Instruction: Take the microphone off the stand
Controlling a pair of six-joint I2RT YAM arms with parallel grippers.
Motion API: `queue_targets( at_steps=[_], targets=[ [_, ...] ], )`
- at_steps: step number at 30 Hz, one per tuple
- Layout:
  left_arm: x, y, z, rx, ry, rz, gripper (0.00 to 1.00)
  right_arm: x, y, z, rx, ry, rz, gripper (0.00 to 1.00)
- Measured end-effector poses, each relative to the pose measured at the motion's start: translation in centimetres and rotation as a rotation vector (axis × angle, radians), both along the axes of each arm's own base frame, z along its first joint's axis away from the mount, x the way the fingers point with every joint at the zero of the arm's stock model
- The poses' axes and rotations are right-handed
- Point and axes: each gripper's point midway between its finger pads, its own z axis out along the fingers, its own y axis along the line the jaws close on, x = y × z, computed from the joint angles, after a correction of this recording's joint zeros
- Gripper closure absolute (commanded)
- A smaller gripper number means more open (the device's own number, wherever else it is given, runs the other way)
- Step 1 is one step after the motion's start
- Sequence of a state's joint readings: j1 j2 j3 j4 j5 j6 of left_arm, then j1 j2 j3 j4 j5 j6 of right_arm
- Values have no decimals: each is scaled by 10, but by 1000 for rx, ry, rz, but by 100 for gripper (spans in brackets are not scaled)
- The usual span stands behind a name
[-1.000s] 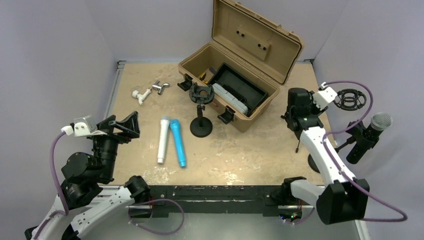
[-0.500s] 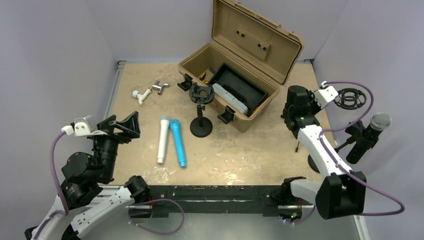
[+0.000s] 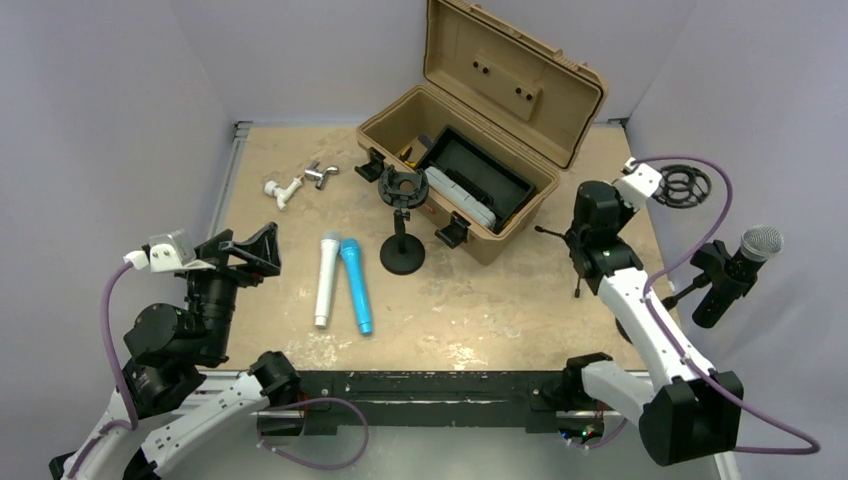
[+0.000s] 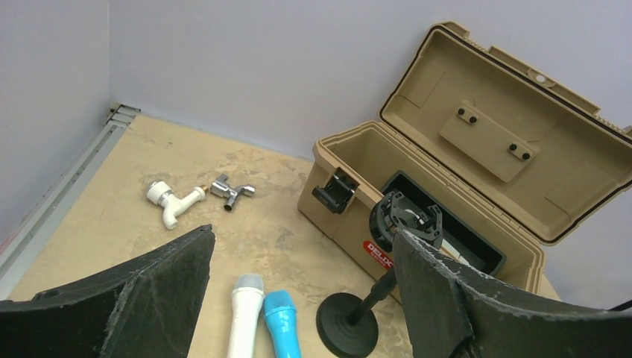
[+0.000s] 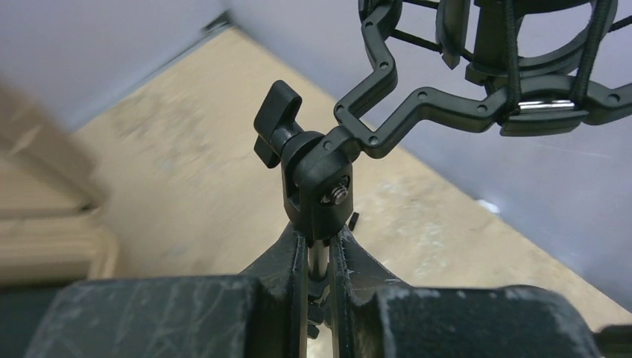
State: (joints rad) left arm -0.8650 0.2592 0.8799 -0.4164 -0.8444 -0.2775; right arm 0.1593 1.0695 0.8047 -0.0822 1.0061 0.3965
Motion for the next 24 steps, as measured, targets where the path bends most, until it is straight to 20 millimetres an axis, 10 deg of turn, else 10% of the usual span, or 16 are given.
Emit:
queue_targets(
  at_steps=[7,24],
  targets=[
    [2,-3,-1,10,8,0,13,15,73,2,-26,52,414,100],
    [5,-6,-3,22,18,0,14,18,115,2,-52,95,661,100]
  ],
)
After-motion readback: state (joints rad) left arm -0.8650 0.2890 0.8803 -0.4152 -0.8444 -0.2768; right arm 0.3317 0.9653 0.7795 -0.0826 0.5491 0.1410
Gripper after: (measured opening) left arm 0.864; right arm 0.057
